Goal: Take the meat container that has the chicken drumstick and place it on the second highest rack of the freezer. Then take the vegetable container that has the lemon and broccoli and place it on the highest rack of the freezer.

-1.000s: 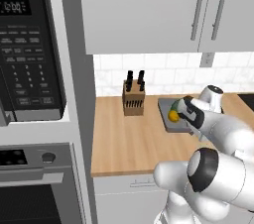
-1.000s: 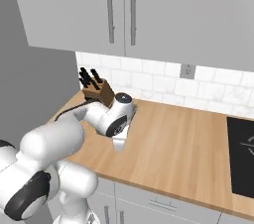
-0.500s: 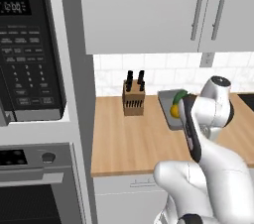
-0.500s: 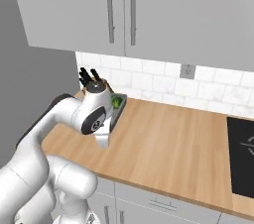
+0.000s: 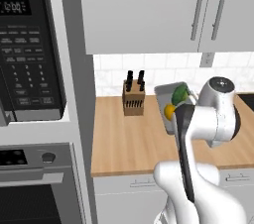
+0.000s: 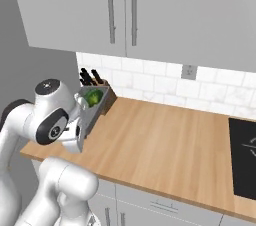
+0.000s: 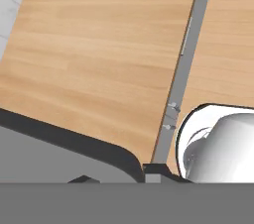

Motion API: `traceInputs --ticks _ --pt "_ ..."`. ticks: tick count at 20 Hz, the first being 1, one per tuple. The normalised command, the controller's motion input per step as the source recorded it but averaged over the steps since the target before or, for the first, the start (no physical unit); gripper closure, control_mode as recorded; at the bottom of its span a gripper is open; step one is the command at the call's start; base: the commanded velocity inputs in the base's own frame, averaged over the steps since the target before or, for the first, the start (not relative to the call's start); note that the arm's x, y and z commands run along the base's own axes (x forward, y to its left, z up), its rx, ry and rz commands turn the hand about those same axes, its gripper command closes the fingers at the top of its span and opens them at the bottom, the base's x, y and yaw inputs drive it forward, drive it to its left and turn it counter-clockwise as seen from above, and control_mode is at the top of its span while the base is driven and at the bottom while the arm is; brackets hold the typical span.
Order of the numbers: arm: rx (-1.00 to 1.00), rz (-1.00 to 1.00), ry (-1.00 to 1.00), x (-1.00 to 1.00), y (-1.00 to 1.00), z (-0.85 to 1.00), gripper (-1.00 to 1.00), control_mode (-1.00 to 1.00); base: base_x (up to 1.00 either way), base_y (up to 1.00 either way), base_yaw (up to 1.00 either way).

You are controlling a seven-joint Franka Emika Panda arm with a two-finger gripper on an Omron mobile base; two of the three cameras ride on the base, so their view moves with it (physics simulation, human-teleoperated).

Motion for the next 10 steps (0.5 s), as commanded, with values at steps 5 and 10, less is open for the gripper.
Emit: traceInputs --ticks 5,10 --pt "0.1 0.0 -0.04 -0.41 0.0 0.02 1.0 -1.0 0.0 0.0 0.0" --pt "0.08 0.0 0.11 0.0 -0.05 0.0 1.0 -1.0 0.0 0.0 0.0"
